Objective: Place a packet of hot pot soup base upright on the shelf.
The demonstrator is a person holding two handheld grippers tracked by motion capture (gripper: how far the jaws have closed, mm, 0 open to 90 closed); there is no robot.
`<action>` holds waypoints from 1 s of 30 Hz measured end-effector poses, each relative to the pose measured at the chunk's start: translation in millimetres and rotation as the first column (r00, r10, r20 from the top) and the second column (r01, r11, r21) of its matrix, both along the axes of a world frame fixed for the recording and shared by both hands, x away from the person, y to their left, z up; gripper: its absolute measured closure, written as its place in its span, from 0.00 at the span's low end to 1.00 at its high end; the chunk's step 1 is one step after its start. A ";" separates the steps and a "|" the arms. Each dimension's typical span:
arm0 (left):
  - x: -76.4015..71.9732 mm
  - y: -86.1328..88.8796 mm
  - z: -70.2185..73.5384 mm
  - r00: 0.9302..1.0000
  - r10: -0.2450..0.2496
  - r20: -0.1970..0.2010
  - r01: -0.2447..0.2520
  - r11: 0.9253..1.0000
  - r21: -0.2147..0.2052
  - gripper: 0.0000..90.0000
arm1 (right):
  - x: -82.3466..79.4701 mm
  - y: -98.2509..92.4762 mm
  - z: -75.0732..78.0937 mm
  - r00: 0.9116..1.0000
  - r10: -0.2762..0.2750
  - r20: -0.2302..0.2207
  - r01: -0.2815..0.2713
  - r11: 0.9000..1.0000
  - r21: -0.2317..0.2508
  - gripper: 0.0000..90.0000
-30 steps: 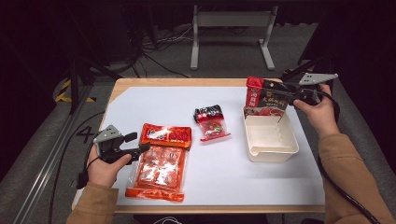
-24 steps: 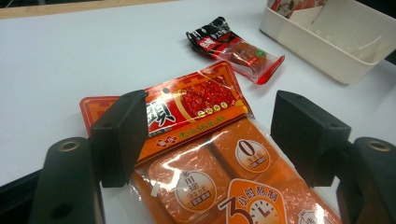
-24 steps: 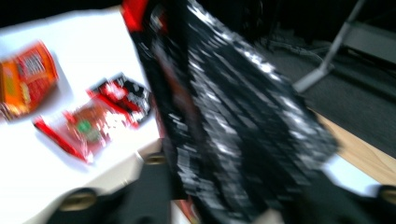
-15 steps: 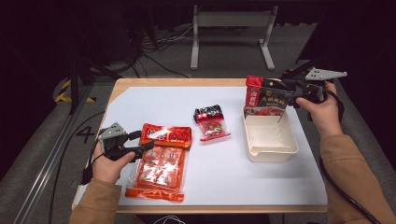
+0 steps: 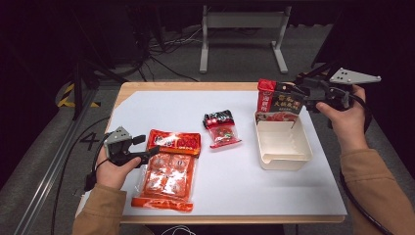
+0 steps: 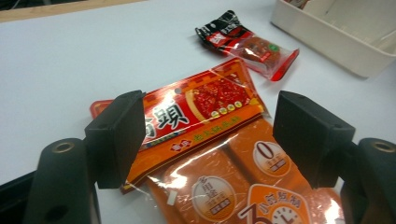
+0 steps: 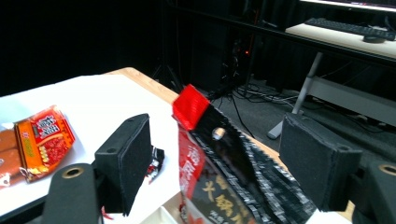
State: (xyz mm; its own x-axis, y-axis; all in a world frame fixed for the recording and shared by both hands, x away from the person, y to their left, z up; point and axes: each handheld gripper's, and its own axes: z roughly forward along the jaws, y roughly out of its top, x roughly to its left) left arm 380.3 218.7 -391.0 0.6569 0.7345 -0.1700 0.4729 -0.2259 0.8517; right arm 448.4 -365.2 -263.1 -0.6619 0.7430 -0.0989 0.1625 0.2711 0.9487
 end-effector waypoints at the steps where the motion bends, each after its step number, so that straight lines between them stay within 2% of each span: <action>1: 0.9 1.6 -0.3 1.000 0.001 0.002 -0.001 1.000 0.008 0.29 | -3.7 1.9 0.6 1.000 -0.010 0.001 0.010 1.000 0.002 0.30; 4: 1.6 3.8 -1.3 1.000 0.007 0.001 -0.007 1.000 0.013 0.29 | -12.1 5.8 0.2 1.000 -0.022 -0.001 0.022 1.000 0.004 0.30; 5: 1.8 5.2 -1.5 1.000 0.011 0.002 -0.011 1.000 0.019 0.28 | -22.1 10.3 -2.2 1.000 -0.023 -0.008 0.024 0.999 0.023 0.30; 6: 2.0 6.4 -1.2 1.000 0.011 0.004 -0.012 1.000 0.026 0.28 | -25.5 11.9 -3.4 1.000 -0.020 -0.011 0.020 0.999 0.026 0.29; 10: 2.5 11.3 -1.1 1.000 0.019 0.007 -0.019 1.000 0.014 0.27 | -43.7 20.0 -11.1 1.000 -0.008 -0.009 0.009 1.000 0.025 0.29; 13: 2.9 13.6 -1.7 1.000 0.019 0.006 -0.019 1.000 0.003 0.28 | -54.4 25.2 -20.8 1.000 0.009 -0.010 -0.009 0.999 0.047 0.29; 17: 2.6 15.8 -0.9 1.000 0.007 0.011 -0.007 1.000 0.011 0.27 | -65.3 31.2 -31.7 1.000 0.012 -0.021 -0.011 1.000 0.027 0.29; 21: 3.3 17.5 -0.7 1.000 0.002 0.022 -0.003 1.000 0.019 0.26 | -72.3 32.6 -36.8 1.000 0.012 -0.028 -0.011 0.999 0.043 0.29; 24: 2.6 18.6 0.5 0.999 -0.019 0.026 0.018 0.999 0.028 0.25 | -79.1 34.2 -43.4 0.999 0.005 -0.036 -0.003 0.999 0.053 0.29; 26: 0.8 18.7 1.8 1.000 -0.026 0.012 0.025 0.999 0.022 0.25 | -81.7 37.0 -47.7 0.999 0.003 -0.039 -0.001 0.998 0.055 0.28; 30: -1.8 20.9 5.7 0.998 -0.059 0.015 0.058 0.998 0.020 0.24 | -83.3 42.9 -55.8 0.999 0.015 -0.051 -0.011 0.997 0.073 0.28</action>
State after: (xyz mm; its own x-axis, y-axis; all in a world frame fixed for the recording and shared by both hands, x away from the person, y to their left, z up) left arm 378.5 239.6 -385.3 0.7014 0.6977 -0.1459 0.4454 -0.2692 0.8539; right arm 365.2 -322.3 -318.8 -0.6742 0.7384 -0.0107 0.2087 0.2044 0.9564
